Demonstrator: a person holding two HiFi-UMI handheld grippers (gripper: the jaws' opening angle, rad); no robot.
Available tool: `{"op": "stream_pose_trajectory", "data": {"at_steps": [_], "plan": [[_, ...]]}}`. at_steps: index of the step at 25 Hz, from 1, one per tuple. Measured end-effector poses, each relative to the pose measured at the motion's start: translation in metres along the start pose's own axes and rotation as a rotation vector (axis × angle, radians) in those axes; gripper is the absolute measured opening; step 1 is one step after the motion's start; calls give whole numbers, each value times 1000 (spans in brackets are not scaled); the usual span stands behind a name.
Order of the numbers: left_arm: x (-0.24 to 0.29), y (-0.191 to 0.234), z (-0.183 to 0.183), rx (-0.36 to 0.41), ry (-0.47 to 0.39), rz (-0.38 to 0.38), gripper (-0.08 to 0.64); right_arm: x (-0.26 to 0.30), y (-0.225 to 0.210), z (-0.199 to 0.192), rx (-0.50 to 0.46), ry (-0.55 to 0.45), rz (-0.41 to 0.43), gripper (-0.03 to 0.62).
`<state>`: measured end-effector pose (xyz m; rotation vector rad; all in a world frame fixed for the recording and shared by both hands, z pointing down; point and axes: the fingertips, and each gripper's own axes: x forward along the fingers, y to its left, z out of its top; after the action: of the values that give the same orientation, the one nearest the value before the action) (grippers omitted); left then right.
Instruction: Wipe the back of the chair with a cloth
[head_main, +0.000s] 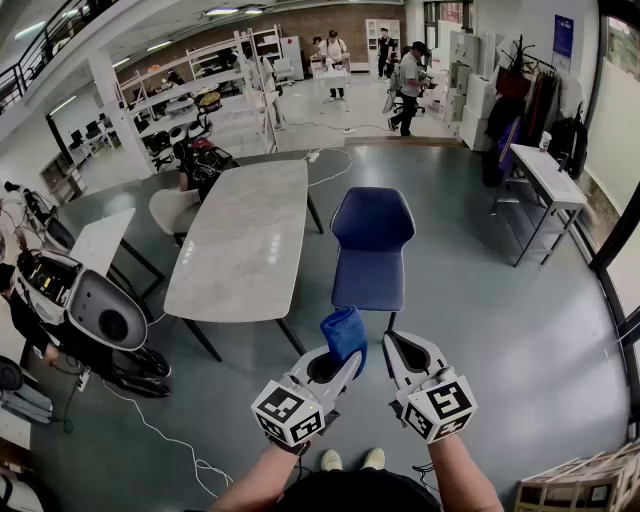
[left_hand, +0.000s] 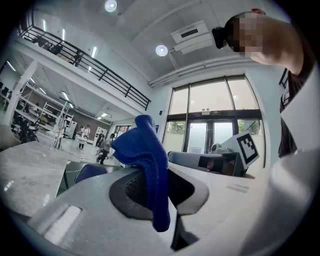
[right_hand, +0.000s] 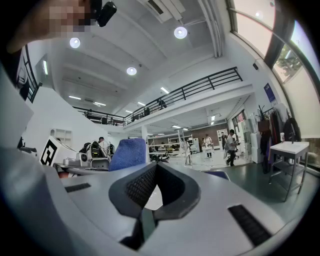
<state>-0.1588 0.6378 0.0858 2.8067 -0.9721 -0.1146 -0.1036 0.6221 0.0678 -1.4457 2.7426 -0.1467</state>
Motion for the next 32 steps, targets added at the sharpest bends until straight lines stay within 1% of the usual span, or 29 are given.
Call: {"op": "stream_pose_trajectory", "data": {"at_steps": [7,11,13,19,24,28,32], "plan": [[5,-5,-12,-7,7,-3,61,-5,-4,-10,-1,5,5,12],[8,0,-18,-2,12,1,61,-2,-5,-16,32,0,53,14],[8,5,-17,-1,15,11,61,-1,-8,-13,39,-7,59,14],[14,-4,-3,1,18,32,61,-17,-24,4,55,-25,48,14],[17,-4,1,-2,7,46,61,-29,-36,9,63,-54,42,14],[29,-5,4,-6,-6,70,61,-43,-61,10,80,-66,20,14],[41,-4,2,-13,-2,85,61,-52,-86,7,114,-70,-7,14]]}}
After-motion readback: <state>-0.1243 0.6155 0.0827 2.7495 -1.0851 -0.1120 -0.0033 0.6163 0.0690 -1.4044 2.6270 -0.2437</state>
